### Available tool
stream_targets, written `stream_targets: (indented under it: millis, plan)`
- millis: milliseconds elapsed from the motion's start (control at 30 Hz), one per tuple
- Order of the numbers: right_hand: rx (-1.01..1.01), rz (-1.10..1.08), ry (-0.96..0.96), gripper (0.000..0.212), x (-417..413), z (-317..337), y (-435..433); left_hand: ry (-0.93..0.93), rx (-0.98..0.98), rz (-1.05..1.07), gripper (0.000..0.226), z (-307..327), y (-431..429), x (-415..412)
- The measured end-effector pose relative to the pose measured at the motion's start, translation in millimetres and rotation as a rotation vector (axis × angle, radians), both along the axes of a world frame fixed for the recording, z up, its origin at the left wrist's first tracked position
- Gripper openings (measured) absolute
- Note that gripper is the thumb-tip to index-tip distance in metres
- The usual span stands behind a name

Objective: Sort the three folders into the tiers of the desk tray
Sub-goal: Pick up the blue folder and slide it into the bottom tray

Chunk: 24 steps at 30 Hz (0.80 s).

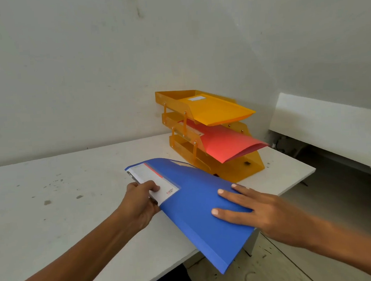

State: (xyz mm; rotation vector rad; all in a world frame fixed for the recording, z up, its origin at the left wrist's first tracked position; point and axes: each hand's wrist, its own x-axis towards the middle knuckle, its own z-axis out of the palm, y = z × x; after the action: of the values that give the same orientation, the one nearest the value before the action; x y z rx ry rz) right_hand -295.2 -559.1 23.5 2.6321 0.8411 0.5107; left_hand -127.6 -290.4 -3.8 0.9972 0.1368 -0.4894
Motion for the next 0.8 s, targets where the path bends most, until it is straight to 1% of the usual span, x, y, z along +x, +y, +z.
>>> stream_targets:
  millis: [133,333,433,567,700,800]
  plan:
    - [0.014,0.03,-0.033,0.087,-7.0,0.6,-8.6,-0.039,0.003,0.043,0.054,0.2,-8.3,-12.8]
    - [0.021,0.061,-0.092,0.087,-21.6,12.0,-15.9,-0.057,-0.056,0.005,0.055,12.5,-13.5,-31.7]
    - [0.029,0.085,-0.136,0.078,-36.8,20.6,-17.6,-0.069,-0.072,-0.004,0.056,18.6,-19.4,-47.4]
    - [0.046,0.071,-0.117,0.074,-61.1,19.4,-30.9,-0.107,-0.08,-0.024,0.055,25.5,-27.5,-72.3]
    - [0.042,0.053,-0.175,0.073,-87.1,23.8,-41.6,-0.18,-0.082,-0.03,0.05,33.0,-40.7,-97.5]
    - [0.046,0.037,-0.187,0.065,-106.1,24.4,-50.4,-0.193,-0.092,-0.062,0.047,31.9,-52.3,-112.3]
